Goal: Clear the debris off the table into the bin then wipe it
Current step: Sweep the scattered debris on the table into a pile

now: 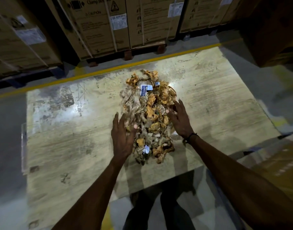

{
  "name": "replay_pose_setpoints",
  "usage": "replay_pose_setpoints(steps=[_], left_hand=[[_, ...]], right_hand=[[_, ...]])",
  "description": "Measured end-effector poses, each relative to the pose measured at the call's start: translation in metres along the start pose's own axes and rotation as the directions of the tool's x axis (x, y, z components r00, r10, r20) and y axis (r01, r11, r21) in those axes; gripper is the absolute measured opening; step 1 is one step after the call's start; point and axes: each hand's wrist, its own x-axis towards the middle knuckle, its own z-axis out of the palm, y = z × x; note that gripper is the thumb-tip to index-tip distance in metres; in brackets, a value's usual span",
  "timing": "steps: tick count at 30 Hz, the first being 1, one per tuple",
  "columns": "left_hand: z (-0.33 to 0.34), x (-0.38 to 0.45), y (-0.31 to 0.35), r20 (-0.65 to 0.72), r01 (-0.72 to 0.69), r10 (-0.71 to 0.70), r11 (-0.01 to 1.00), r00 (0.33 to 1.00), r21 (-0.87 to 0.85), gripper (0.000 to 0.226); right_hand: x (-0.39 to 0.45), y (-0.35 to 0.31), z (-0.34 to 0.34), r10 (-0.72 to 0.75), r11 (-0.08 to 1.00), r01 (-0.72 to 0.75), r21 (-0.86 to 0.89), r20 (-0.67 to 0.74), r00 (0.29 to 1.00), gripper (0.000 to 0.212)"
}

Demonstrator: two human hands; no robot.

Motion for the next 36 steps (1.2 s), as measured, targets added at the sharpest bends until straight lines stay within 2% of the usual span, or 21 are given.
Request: replay_pose_setpoints(steps=[5, 7, 12, 16, 25, 32, 36], left_hand=[[0.039, -0.016, 0.0, -0.061, 0.056, -0.051, 0.995, 0.997, 0.086, 0.076], [0.052, -0.008, 0.004, -0.098, 0.043, -0.037, 0.997, 0.994, 0.062, 0.074], [0.075, 0.008, 0.016, -0.138, -0.089, 0.089, 0.996, 0.986, 0.005, 0.064], [0.088, 0.013, 0.017, -0.173, -0.047, 0.051, 0.999, 0.984, 0.028, 0.055], [0.09, 0.013, 0.014, -0.124, -0.034, 0.045, 0.995, 0.991, 0.089, 0.047], [0.065, 0.008, 0.024, -0.058, 0.036, -0.038, 0.999, 0.998, -0.037, 0.062], [0.042, -0.002, 0.025, -0.078, 0.016, -0.018, 0.999, 0.997, -0.028, 0.069]], right_hand=[[-0.021, 0.008, 0.04, 0.018, 0.998, -0.011, 0.063, -0.119, 0.993, 0.089], [-0.026, 0.008, 0.053, 0.009, 0.999, -0.001, 0.048, -0.152, 0.988, 0.086], [-0.026, 0.002, 0.074, -0.014, 1.0, 0.019, 0.016, -0.271, 0.962, 0.075], [-0.019, -0.003, 0.083, -0.046, 0.999, 0.036, -0.037, -0.326, 0.944, 0.064], [-0.015, -0.004, 0.083, -0.062, 0.997, 0.044, -0.065, -0.29, 0.955, 0.058], [-0.015, -0.014, 0.054, 0.023, 0.998, -0.015, 0.059, -0.136, 0.99, 0.068], [-0.017, -0.013, 0.03, 0.05, 0.997, -0.042, 0.067, -0.135, 0.99, 0.07]])
